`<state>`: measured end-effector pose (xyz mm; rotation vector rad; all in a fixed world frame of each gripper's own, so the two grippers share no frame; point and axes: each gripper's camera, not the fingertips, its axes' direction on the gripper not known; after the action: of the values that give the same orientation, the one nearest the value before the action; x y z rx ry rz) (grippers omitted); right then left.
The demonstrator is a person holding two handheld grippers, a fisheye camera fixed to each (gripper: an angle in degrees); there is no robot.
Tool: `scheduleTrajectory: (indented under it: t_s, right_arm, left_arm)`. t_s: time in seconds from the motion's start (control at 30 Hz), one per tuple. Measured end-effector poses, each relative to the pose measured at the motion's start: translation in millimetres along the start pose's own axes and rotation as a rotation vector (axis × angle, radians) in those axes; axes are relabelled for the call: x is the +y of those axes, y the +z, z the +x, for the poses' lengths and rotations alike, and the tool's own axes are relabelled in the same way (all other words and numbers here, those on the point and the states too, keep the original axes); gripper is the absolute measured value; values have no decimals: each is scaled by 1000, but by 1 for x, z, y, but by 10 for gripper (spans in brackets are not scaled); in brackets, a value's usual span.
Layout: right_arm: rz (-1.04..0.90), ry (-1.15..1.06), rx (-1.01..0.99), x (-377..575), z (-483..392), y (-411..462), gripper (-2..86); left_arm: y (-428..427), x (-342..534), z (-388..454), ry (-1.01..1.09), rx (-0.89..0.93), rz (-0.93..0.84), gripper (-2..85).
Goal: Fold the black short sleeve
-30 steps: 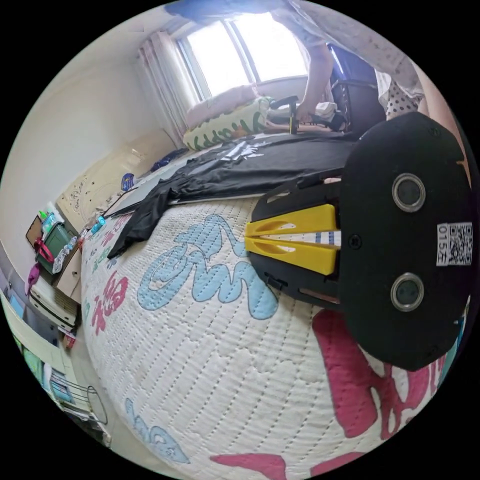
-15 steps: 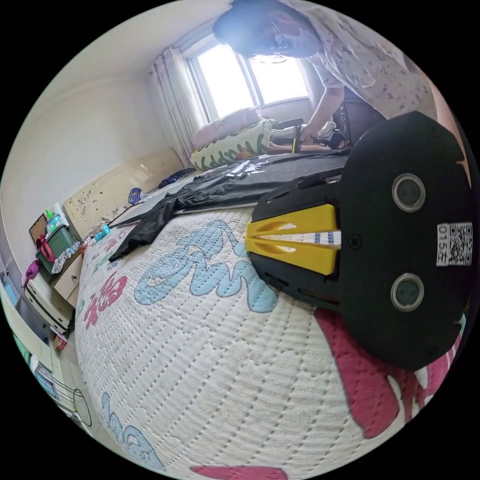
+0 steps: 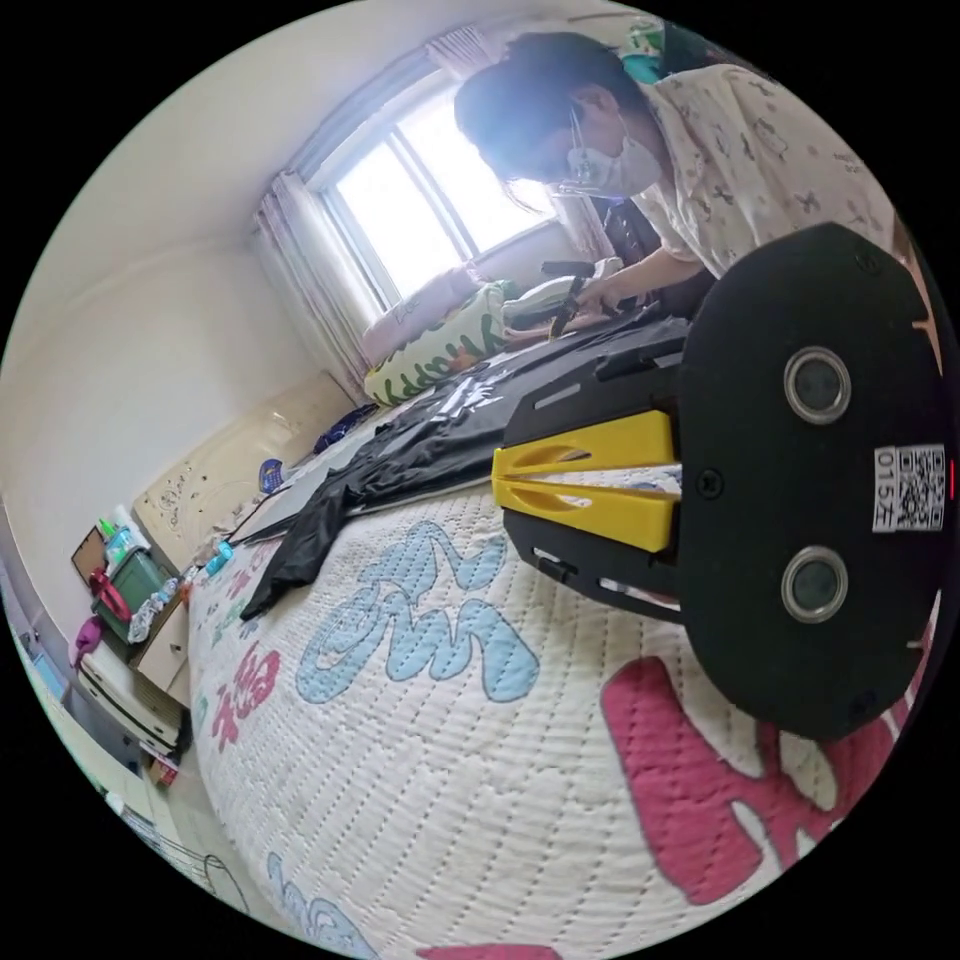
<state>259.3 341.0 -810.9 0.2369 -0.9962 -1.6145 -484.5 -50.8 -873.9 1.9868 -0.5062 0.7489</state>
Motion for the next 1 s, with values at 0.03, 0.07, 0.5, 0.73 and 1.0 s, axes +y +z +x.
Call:
scheduleTrajectory:
  t_s: [0.03, 0.07, 0.5, 0.73, 1.0]
  right_arm:
    - [70, 32, -36, 11, -2, -19, -5]
    - [227, 83, -115, 33, -9, -65, -5]
    - [1189, -322, -926, 247, -207, -431, -6]
    - [1283, -410, -931, 331, -222, -501, -6]
    - [1283, -365, -1067, 380, -184, -502, -6]
  left_arm:
    - [0, 1, 1, 3, -11, 14, -9]
    - [0, 3, 3, 9, -22, 37, -9]
    - [34, -9, 14, -52, -153, 3, -9]
    - [34, -7, 16, -74, -162, 59, -9]
    - [39, -9, 21, -57, -140, 53, -9]
